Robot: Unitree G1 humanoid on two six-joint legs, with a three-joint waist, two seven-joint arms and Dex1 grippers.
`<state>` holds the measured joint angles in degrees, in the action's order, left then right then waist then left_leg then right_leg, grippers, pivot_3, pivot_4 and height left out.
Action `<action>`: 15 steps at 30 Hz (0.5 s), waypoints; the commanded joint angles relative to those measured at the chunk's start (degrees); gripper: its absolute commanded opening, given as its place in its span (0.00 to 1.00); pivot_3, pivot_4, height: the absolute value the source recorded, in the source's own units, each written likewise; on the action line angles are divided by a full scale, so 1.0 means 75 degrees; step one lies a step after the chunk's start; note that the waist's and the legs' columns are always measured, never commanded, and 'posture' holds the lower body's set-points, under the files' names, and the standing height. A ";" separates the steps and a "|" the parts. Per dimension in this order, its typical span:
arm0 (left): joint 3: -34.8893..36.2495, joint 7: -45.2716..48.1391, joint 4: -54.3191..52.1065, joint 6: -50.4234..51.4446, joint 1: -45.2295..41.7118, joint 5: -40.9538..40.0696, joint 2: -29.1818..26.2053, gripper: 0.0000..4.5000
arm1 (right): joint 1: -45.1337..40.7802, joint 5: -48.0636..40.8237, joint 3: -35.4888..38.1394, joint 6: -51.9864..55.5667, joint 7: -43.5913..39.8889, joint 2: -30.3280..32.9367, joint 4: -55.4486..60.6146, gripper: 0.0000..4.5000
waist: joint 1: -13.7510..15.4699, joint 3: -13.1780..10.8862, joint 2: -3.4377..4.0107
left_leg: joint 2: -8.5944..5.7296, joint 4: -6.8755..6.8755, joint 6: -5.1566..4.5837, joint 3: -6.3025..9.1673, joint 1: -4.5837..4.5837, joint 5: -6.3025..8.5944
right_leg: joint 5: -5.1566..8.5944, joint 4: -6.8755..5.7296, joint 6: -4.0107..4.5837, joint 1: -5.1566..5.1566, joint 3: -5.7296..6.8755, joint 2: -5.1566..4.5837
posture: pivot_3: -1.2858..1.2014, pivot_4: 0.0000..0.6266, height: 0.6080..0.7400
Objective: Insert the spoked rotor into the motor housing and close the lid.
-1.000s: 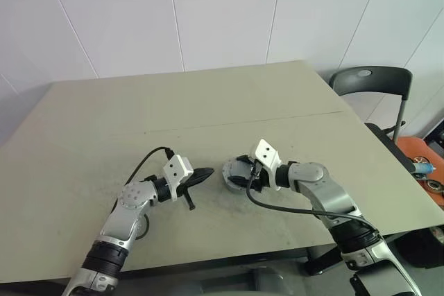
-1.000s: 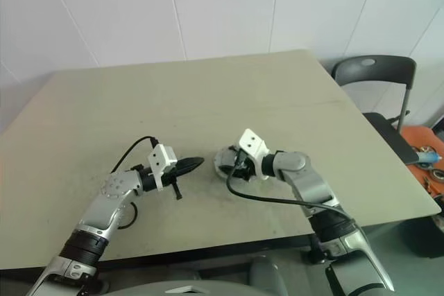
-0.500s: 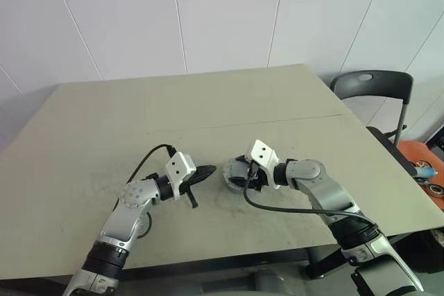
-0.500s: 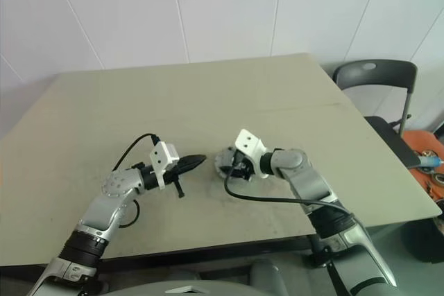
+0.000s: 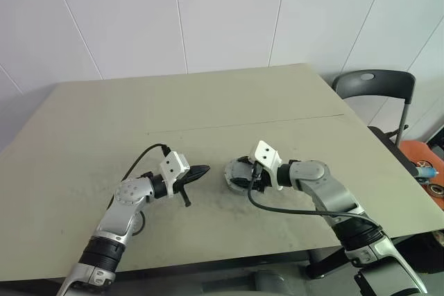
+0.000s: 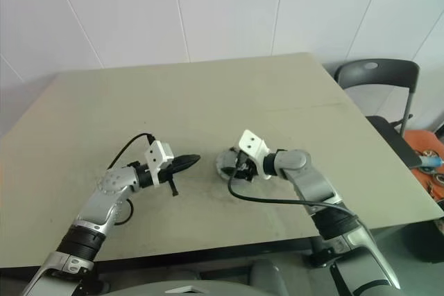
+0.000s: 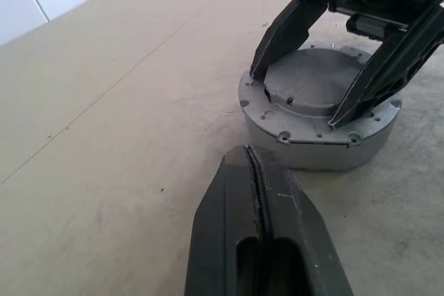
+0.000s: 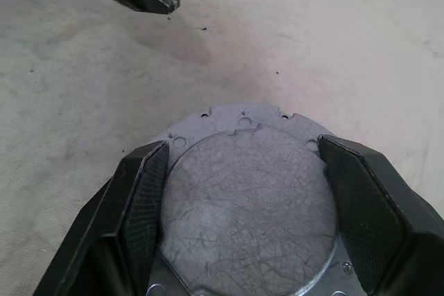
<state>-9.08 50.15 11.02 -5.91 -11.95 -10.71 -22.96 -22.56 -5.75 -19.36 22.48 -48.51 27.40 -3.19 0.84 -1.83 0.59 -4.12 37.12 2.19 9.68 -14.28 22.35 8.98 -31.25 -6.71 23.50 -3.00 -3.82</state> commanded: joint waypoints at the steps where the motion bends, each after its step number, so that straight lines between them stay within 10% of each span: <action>1: 0.0038 0.0011 0.0153 -0.0405 -0.0123 0.0039 0.0142 0.00 | 0.0222 0.0940 -0.0268 0.0094 0.0499 0.0370 -0.1043 0.68 | 0.0002 0.0001 -0.0004 | 0.0000 0.0003 0.0000 0.0001 0.0002 0.0000 | 0.0002 -0.0001 0.0002 -0.0005 0.0000 0.0001 | 0.52 0.00 1.00; 15: -0.0348 -0.0507 -0.1050 0.0251 0.0121 0.0305 0.0461 0.00 | 0.0268 -0.0062 0.0264 0.0481 -0.0356 0.0534 -0.0516 0.68 | 0.0191 0.0010 0.0004 | -0.0006 0.0005 0.0035 0.0011 -0.0031 -0.0002 | -0.0014 -0.0005 0.0005 0.0080 -0.0004 0.0000 | 0.52 0.00 1.00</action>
<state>-11.83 47.00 6.16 -5.23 -9.84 -8.42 -19.47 -22.12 -10.88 -15.46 25.13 -52.41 29.14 -3.82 2.27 -1.76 0.62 -4.16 37.14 2.47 9.76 -14.61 22.34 8.87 -31.29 -6.66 24.22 -3.03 -3.82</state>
